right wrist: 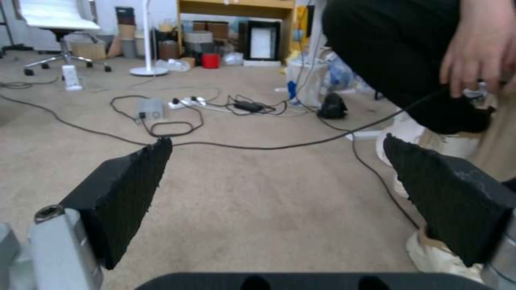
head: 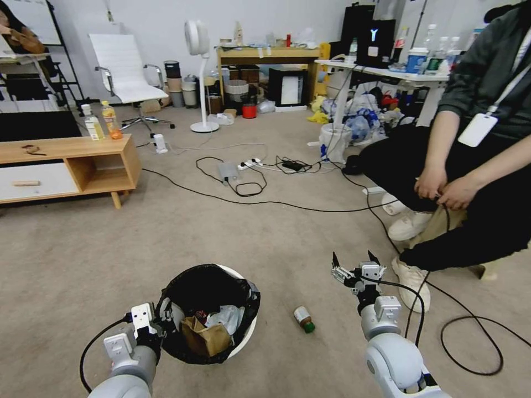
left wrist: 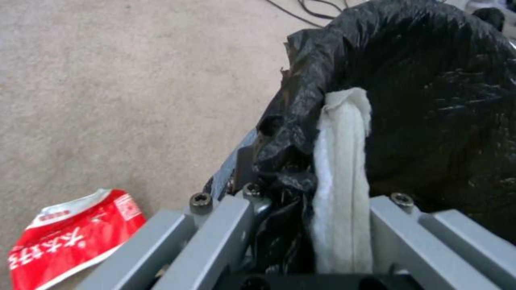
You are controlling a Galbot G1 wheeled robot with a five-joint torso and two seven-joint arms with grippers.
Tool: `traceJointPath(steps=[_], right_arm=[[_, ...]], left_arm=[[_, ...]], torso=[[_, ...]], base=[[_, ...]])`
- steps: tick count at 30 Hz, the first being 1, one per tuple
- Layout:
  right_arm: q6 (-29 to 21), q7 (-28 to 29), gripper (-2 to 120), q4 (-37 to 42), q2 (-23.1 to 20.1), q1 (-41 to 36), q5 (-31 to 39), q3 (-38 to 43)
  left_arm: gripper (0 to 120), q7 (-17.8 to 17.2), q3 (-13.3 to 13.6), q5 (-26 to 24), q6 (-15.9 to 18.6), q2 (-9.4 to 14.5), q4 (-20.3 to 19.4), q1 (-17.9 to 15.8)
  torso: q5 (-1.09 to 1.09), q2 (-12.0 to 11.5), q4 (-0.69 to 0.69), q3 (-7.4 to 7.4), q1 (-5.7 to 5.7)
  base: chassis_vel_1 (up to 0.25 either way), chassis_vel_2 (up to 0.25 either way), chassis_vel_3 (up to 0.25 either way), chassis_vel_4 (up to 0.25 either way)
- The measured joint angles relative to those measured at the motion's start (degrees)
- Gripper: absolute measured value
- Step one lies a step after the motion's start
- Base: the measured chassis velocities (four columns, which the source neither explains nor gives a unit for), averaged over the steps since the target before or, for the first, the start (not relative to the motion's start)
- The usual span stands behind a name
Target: Pick up the trash bin and place the garbage on the floor into it.
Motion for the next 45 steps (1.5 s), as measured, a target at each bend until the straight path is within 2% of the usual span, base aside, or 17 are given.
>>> traceJointPath(steps=[28, 34, 36, 40, 42, 45], right_arm=[[0.37, -0.37, 100, -0.54, -0.09, 0.22, -0.14, -0.91], [-2.34, -2.55, 100, -2.08, -3.92, 2.65, 6.16, -3.12], [-4.63, -4.47, 100, -4.22, -7.48, 5.37, 11.18, -5.88], [-6.31, -6.65, 100, -6.03, -10.08, 7.02, 13.59, -7.94], [-8.71, -11.61, 100, -9.44, -12.68, 8.93, 15.7, -10.28], [-10.07, -13.93, 100, -11.91, -13.33, 9.9, 16.85, -11.5]], left_arm=[[6, -0.45, -0.16, -0.9, -2.01, -0.35, 0.26, -0.47], [6, -0.34, -0.09, -0.74, -1.97, -0.19, -0.19, -0.36], [6, 0.12, 0.13, -0.63, -1.93, -0.01, -0.73, -0.21], [6, 0.27, 0.27, -0.54, -1.86, -0.01, -1.19, -0.15], [6, 0.28, 0.56, -0.39, -1.6, -0.32, -1.88, -0.09], [6, 0.19, 0.94, -0.28, -1.44, -0.61, -2.28, 0.02]], torso=[[0.01, 0.0, 0.03, 0.01, 0.0], [0.01, 0.0, 0.03, 0.01, 0.0], [0.02, 0.0, 0.03, 0.01, 0.0], [0.0, 0.0, 0.03, 0.01, 0.01], [0.01, 0.0, 0.01, 0.01, 0.0], [0.01, 0.0, 0.02, 0.01, 0.01]], base=[[-0.001, -0.005, -0.004, -0.001], [0.0, 0.0, 0.0, 0.0], [0.0, 0.0, 0.0, 0.0], [0.0, 0.0, 0.0, 0.0], [0.0, 0.0, 0.0, 0.0], [0.0, 0.0, 0.0, 0.0]])
